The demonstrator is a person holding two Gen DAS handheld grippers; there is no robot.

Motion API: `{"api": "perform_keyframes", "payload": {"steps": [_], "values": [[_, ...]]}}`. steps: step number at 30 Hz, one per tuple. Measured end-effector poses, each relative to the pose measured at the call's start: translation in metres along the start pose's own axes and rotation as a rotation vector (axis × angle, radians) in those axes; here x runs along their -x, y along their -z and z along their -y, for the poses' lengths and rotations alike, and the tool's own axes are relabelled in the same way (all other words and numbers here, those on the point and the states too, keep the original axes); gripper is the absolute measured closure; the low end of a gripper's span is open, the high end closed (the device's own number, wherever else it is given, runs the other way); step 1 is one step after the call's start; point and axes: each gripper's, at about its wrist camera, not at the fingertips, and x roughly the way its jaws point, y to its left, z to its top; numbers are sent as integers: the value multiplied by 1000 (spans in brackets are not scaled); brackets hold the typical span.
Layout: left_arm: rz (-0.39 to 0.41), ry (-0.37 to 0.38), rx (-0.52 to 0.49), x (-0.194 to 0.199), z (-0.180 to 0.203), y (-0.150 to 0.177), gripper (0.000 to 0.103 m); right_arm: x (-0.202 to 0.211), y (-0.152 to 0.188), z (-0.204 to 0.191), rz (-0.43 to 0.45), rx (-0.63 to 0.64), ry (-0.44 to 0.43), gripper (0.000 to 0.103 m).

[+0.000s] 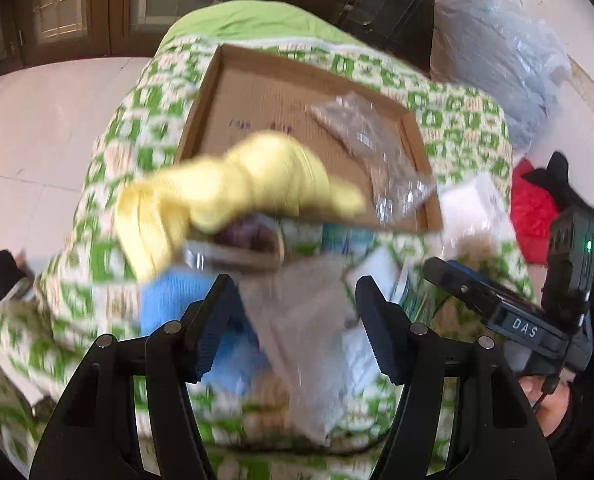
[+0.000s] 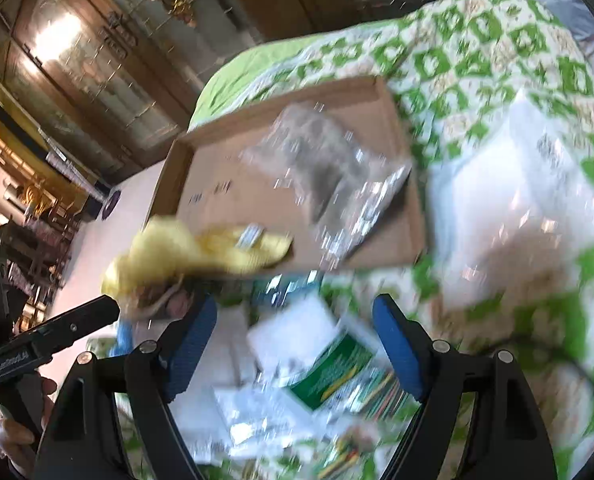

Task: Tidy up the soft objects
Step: 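Move the left tool to the white paper packet beside the blue towel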

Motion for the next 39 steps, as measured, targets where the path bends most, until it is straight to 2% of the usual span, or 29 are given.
{"api": "perform_keyframes", "payload": {"steps": [6,13,16,17,18,27,31,39], "values": [[-92,-14,-9,-13,5,34,38,-8,26,-14,-76,39,10,22],[-120,-39,-6,-13,9,49,38,-4,47,-11,-105,45,51,16],[-113,-52,-21,-8,9,53,38,1,51,-10,-113,40,51,9],[-109,-58,-21,-7,8,53,38,3,51,-11,-106,44,50,2],[-109,-64,-18,-7,6,53,38,7,51,-12,-95,47,47,0],[-89,-23,76,-14,-24,58,38,22,57,-8,-20,68,59,0],[-61,-22,63,-8,-21,56,38,22,58,-1,-22,56,81,0],[-126,-63,29,-18,-17,41,38,9,56,2,-63,71,97,0]]}}
